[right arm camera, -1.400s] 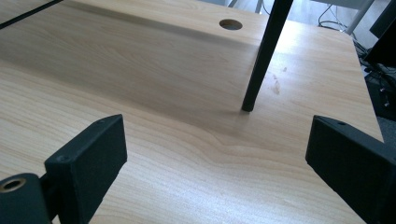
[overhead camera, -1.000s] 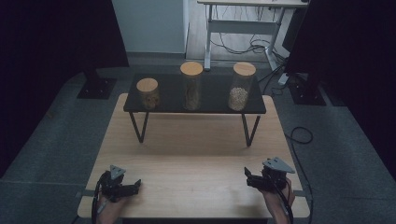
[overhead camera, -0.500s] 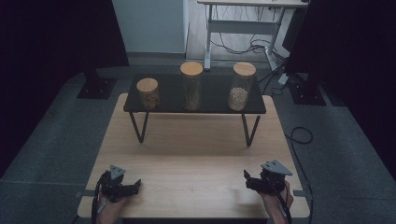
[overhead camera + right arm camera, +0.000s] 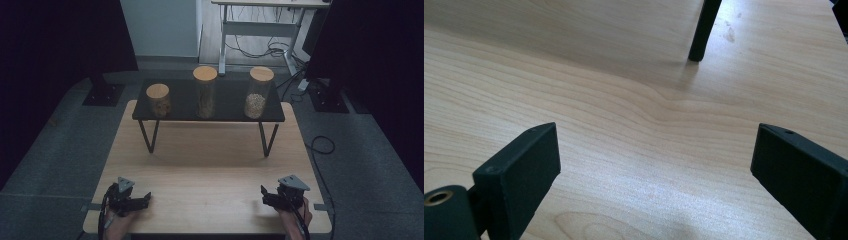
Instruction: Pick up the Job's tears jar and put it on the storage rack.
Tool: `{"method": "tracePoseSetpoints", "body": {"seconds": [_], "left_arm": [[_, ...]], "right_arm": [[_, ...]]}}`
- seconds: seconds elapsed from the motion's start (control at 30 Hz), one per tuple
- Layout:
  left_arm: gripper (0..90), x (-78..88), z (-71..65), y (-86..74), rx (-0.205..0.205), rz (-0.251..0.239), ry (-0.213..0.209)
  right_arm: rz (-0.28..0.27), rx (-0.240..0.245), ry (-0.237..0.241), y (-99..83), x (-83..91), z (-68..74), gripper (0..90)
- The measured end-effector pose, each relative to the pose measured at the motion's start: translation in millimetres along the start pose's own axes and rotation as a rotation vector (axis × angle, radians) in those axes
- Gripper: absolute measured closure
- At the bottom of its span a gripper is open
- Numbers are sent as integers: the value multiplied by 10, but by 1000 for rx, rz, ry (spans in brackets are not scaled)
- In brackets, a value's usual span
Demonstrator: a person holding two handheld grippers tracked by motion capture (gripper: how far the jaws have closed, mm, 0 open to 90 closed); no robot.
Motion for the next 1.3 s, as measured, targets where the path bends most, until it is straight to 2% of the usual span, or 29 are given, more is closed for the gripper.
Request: {"method": "tracePoseSetpoints", "body": {"seconds": [0.63,1.3], "left_arm": [[27,1,-1,-1,-2,1,-1],[27,2,-4,-2,-4,1,-2]], "right_arm": [[34,-9,-22,-190,-53,13,53],[78,-21,-19,-358,-105,22,54]]}}
Point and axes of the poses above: each handheld gripper's, and its own axes: x roughly backward along the jaws, y roughly out of its top, z roughly to its left, the point moved 2 cm from there along -x, roughly forward along the jaws, and after that the axes turned 6 degrees about x, right-handed, at the moved point
